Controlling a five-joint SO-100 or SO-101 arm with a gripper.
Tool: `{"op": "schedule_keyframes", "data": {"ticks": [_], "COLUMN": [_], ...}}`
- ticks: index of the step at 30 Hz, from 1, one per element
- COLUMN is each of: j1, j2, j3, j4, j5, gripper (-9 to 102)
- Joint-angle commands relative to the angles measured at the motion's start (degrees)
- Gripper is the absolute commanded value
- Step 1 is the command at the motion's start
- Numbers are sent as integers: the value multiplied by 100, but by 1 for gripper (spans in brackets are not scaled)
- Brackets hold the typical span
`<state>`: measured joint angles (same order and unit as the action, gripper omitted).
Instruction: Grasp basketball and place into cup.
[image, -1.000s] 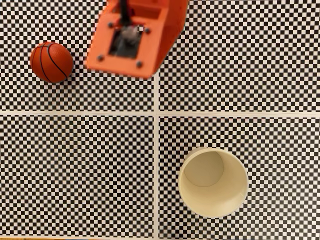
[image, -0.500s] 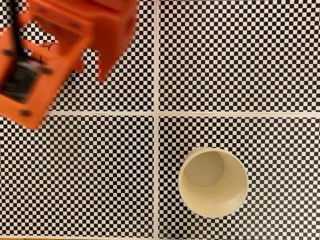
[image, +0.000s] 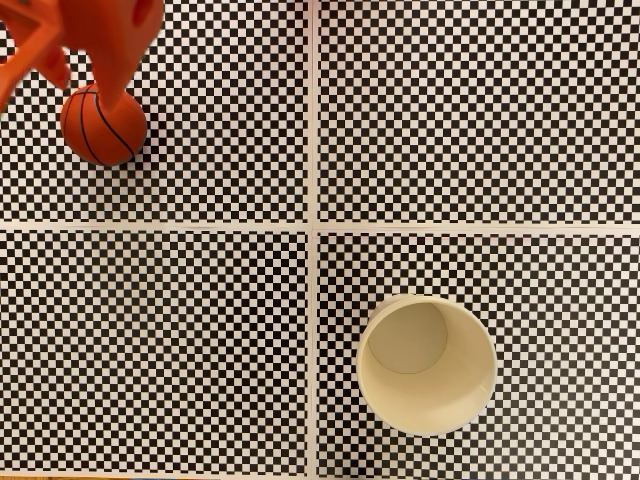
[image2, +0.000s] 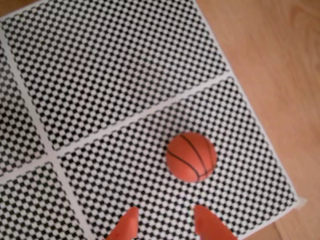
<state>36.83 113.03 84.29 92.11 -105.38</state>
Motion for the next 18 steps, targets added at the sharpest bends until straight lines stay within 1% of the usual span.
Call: {"op": "schedule_keyframes", "data": {"ticks": [1, 4, 5, 8, 11, 14, 18], "j1": [97, 141, 141, 167, 149, 88, 88], "j2": [-26, -79, -114, -193, -378, -431, -475], "j3": [-132, -44, -26, 132, 176, 185, 281], "j4": [149, 185, 202, 246, 246, 246, 237], "j5": [-88, 18, 18, 396, 545, 650, 765], "gripper": [21, 28, 28, 33, 40, 41, 48]}}
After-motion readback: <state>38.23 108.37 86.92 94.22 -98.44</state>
